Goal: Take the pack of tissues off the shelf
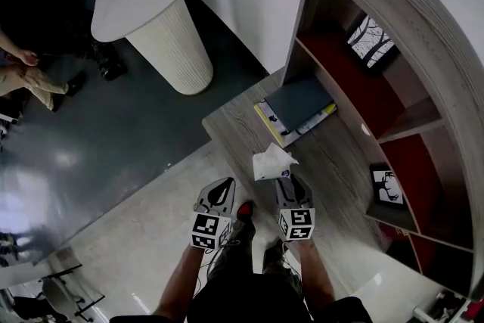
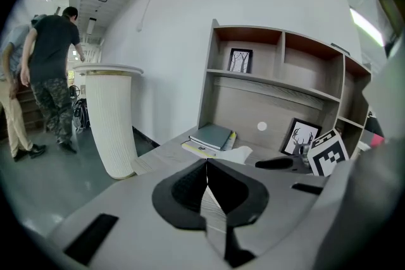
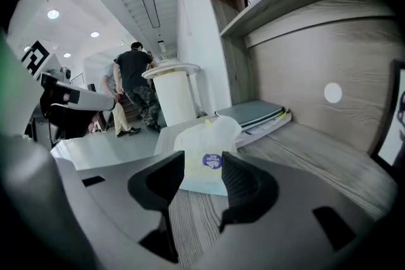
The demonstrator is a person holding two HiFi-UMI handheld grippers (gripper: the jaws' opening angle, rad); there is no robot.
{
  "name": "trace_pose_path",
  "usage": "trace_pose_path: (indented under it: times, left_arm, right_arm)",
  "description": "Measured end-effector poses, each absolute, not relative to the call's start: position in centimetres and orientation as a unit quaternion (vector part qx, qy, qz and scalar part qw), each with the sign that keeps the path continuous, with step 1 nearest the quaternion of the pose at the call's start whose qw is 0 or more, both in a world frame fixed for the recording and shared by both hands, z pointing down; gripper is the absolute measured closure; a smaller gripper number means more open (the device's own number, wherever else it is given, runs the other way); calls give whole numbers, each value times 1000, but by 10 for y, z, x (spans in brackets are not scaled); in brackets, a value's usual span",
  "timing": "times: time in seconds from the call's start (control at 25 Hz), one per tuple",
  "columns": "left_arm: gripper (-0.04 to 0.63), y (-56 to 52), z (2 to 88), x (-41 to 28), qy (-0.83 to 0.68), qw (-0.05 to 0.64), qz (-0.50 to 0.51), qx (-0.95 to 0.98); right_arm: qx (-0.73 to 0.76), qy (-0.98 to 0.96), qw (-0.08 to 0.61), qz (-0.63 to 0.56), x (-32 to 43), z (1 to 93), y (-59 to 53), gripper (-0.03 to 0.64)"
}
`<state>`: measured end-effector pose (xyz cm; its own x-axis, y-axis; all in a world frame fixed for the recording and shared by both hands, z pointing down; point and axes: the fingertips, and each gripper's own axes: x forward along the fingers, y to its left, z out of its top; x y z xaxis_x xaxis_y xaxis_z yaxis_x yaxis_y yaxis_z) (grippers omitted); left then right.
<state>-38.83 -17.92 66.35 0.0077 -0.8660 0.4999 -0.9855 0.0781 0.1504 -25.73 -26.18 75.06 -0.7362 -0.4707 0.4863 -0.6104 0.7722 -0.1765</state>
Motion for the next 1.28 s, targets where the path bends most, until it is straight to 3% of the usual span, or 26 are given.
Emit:
trace_pose_path:
  times: [0.52, 0.92, 1.28]
  left_arm:
    - [588, -166, 634, -361, -701, 218, 108, 670]
    - [588, -143, 593, -336, -719, 183, 94, 664]
    - [588, -124, 553, -302, -725, 142, 87, 669]
  right_arm:
    - [288, -936, 162, 124, -238, 687, -256, 433]
    - [303, -942, 120, 81, -196, 615, -248, 540]
    - [303, -948, 90, 43, -158, 562, -230, 572]
